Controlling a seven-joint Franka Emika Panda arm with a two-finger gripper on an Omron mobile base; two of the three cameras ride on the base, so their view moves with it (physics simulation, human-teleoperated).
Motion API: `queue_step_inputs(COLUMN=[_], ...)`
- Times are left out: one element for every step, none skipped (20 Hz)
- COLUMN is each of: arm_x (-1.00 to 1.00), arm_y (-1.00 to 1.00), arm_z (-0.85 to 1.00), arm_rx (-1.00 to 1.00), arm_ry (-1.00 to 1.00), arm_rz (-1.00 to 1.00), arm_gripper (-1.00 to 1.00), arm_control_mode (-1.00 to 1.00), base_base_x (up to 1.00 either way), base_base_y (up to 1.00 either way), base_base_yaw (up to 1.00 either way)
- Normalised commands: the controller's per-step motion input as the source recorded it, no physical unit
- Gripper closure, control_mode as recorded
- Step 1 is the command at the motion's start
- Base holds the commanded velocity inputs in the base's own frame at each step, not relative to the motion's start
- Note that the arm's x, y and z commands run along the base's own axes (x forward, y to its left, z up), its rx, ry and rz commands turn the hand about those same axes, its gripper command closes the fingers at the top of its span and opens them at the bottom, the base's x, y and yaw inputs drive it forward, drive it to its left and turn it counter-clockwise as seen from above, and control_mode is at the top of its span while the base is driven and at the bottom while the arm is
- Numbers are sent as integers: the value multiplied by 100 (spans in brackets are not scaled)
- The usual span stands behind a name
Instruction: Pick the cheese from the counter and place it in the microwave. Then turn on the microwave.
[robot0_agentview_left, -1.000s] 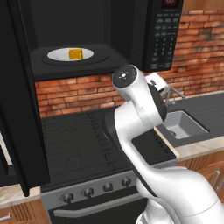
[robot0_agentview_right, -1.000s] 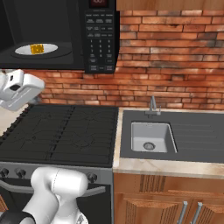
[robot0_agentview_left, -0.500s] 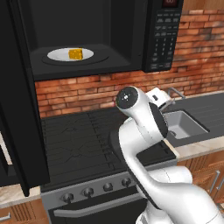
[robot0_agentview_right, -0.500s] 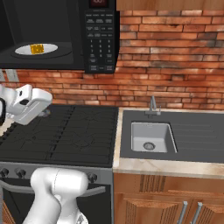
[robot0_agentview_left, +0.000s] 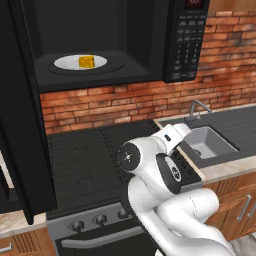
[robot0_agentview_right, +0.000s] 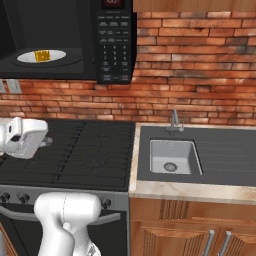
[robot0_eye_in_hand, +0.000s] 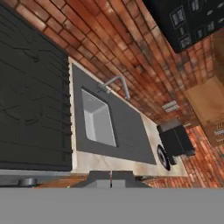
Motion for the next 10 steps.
queue_step_inputs(arm_x=[-20,-21,-21,-24,-26,-26,-23,-19,-20,-14], arm_y=[22,24,29,35,41,46,54,59,63,66], arm_z=[-10,-4,0,0,0,0,0,0,6,16], arm_rx=[-23,-22,-22,-21,-21,-20,-19,-17,-17,-14], arm_ry=[-16,-16,-15,-14,-14,-12,-9,-5,-5,-2], arm_rz=[-2,-2,-2,-2,-2,-2,-3,-3,-4,-5], arm_gripper=[100,100,100,100,100,100,100,100,100,100], arm_control_mode=[-100,-100,-100,-100,-100,-100,-100,-100,-100,-100], base_base_x=[0,0,0,0,0,0,0,0,0,0], base_base_y=[0,0,0,0,0,0,0,0,0,0], base_base_yaw=[0,0,0,0,0,0,0,0,0,0])
